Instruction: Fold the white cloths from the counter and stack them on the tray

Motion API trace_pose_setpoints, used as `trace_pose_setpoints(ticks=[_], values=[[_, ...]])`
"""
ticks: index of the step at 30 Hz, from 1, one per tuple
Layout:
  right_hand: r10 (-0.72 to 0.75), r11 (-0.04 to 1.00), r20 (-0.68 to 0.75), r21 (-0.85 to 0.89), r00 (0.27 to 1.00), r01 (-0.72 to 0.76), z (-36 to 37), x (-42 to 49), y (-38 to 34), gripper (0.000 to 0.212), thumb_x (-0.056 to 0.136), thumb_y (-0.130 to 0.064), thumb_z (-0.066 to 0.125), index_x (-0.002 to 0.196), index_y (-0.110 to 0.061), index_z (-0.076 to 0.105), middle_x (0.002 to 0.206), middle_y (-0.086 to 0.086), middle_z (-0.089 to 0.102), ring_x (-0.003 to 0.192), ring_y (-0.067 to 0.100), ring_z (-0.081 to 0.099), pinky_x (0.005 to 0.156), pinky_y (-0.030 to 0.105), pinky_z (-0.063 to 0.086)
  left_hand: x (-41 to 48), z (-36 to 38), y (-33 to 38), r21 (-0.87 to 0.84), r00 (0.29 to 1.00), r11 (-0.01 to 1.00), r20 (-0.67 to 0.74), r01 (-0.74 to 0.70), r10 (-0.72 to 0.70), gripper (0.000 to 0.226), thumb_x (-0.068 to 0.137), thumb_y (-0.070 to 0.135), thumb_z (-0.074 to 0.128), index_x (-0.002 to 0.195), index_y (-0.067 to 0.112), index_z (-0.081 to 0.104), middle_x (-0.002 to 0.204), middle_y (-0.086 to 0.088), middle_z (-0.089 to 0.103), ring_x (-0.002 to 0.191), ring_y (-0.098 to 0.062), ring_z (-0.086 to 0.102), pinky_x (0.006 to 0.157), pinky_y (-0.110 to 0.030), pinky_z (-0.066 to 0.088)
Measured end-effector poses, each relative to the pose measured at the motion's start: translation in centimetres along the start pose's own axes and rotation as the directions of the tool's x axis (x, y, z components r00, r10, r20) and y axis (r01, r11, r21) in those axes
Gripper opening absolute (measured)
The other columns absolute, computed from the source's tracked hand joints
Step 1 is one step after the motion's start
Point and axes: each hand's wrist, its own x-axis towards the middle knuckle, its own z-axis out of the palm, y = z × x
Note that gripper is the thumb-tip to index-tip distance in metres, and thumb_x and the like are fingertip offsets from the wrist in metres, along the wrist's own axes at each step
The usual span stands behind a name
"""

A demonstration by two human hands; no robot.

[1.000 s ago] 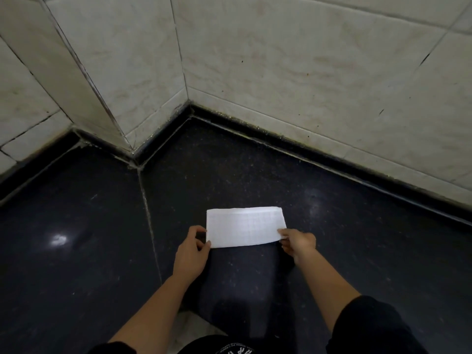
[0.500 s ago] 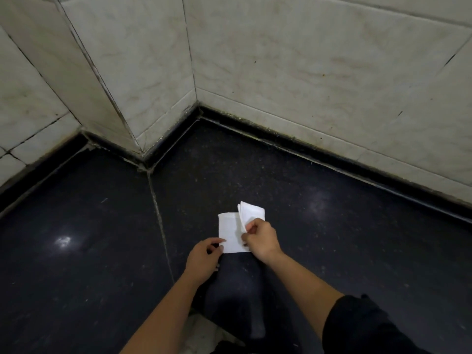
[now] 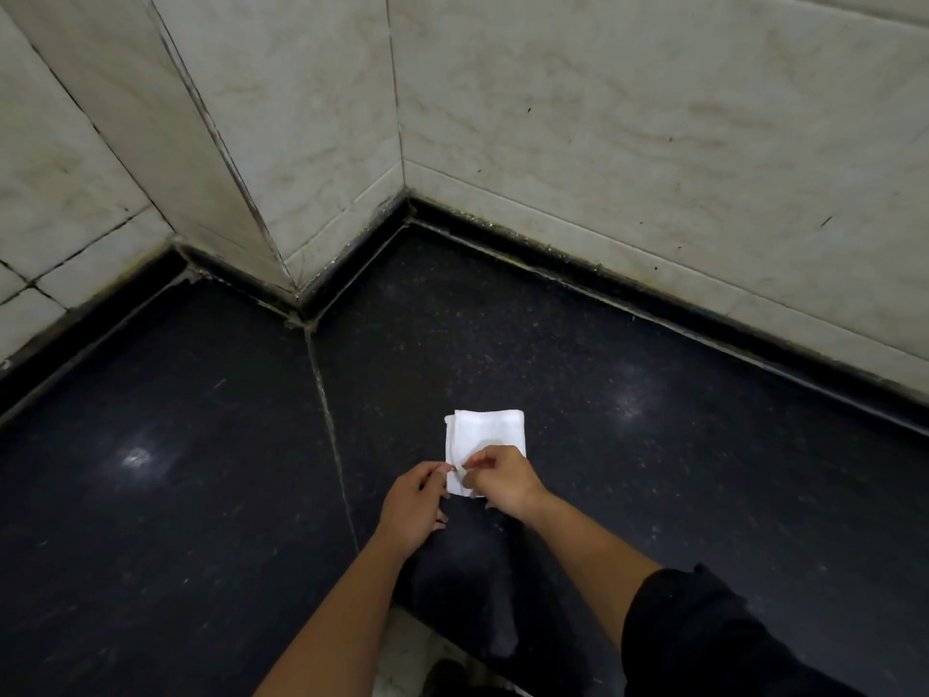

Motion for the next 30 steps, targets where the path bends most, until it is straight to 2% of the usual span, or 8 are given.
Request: trace_pose_setpoints(ticks=[5, 7, 11, 14, 18, 25, 27, 30], values=[[0.057, 0.953, -0.076, 0.3, 0.995, -0.032, -2.7, -0.4, -0.1, 0.027, 0.086, 0.005, 0.048, 0.091, -0.009, 0.07, 0.078, 0.004, 0.07, 0.059, 0.009, 0.061, 0.049, 0.019, 0.045, 0.0, 0.6, 0.4, 0.091, 0.997, 0.996, -0.071, 0.008, -0.001, 0.028, 0.089, 0.049, 0.059, 0.099, 0.023, 0.063, 0.083, -0.001, 0.063, 0.063, -0.017, 0.061, 0.06, -0.031, 0.054], [0.096, 0.951, -0.185, 0.307, 0.978, -0.035, -4.1, -0.4, 0.6, 0.022, 0.087, 0.002, 0.051, 0.088, -0.008, 0.07, 0.078, 0.007, 0.071, 0.059, 0.011, 0.06, 0.05, 0.02, 0.044, 0.2, 0.9, 0.5, 0.2, 0.995, 0.98, -0.099, 0.006, 0.014, 0.031, 0.082, 0.054, 0.065, 0.097, 0.027, 0.059, 0.082, -0.001, 0.063, 0.069, -0.018, 0.064, 0.062, -0.03, 0.053], [0.126, 0.984, -0.302, 0.155, 0.945, -0.082, -5.5, 0.3, 2.6, 0.012, 0.083, -0.018, 0.072, 0.079, -0.015, 0.062, 0.086, 0.009, 0.071, 0.072, 0.019, 0.067, 0.066, 0.032, 0.054, 0.3, 1.3, 0.3, 0.242, 0.99, 0.97, -0.135, 0.005, 0.029, 0.022, 0.088, 0.037, 0.064, 0.103, 0.022, 0.059, 0.083, 0.001, 0.06, 0.078, -0.019, 0.064, 0.078, -0.041, 0.057], [0.133, 0.99, -0.272, 0.075, 0.953, -0.117, -5.1, 0.5, 2.9, 0.025, 0.079, -0.033, 0.077, 0.081, -0.018, 0.058, 0.088, 0.006, 0.069, 0.084, 0.023, 0.067, 0.079, 0.037, 0.056, 0.1, 1.4, 0.4, 0.239, 0.991, 0.971, -0.129, -0.002, 0.033, 0.012, 0.091, 0.03, 0.062, 0.101, 0.025, 0.056, 0.083, 0.002, 0.059, 0.079, -0.02, 0.064, 0.08, -0.043, 0.057], [0.145, 0.988, -0.291, -0.016, 0.946, -0.156, -4.2, 0.8, 2.6, 0.02, 0.083, -0.026, 0.073, 0.089, -0.014, 0.059, 0.092, 0.002, 0.063, 0.089, 0.019, 0.061, 0.077, 0.03, 0.05, 0.0, 1.3, 0.5, 0.236, 0.991, 0.972, -0.131, 0.026, 0.006, 0.013, 0.091, 0.026, 0.062, 0.1, 0.023, 0.053, 0.082, -0.001, 0.059, 0.078, -0.023, 0.064, 0.08, -0.044, 0.057], [0.217, 0.95, -0.199, 0.271, 0.956, -0.159, -4.3, 0.5, 1.5, 0.012, 0.082, -0.009, 0.067, 0.076, -0.005, 0.057, 0.088, 0.011, 0.066, 0.079, 0.021, 0.063, 0.069, 0.032, 0.057, 0.2, 1.1, 1.7, 0.396, 0.992, 0.914, -0.113, 0.089, -0.047, 0.021, 0.091, 0.025, 0.061, 0.102, 0.016, 0.046, 0.085, -0.001, 0.058, 0.08, -0.022, 0.062, 0.074, -0.038, 0.054], [0.197, 0.94, -0.155, 0.309, 0.968, -0.142, -4.6, -0.2, 0.6, 0.003, 0.081, -0.003, 0.064, 0.08, 0.0, 0.062, 0.082, 0.014, 0.065, 0.069, 0.019, 0.062, 0.055, 0.024, 0.052, 0.1, 1.0, 2.5, 0.496, 0.992, 0.862, -0.116, 0.104, -0.053, 0.023, 0.089, 0.026, 0.061, 0.102, 0.014, 0.046, 0.092, -0.002, 0.058, 0.083, -0.019, 0.059, 0.066, -0.03, 0.046], [0.142, 0.917, -0.099, 0.389, 0.985, -0.093, -5.1, -1.2, -0.9, 0.015, 0.082, -0.002, 0.06, 0.094, 0.004, 0.068, 0.081, 0.013, 0.064, 0.067, 0.017, 0.06, 0.052, 0.021, 0.049, 0.2, 0.7, 3.4, 0.469, 0.988, 0.875, -0.141, 0.121, -0.061, 0.023, 0.084, 0.026, 0.063, 0.098, 0.012, 0.052, 0.096, -0.005, 0.059, 0.086, -0.019, 0.058, 0.066, -0.029, 0.041]])
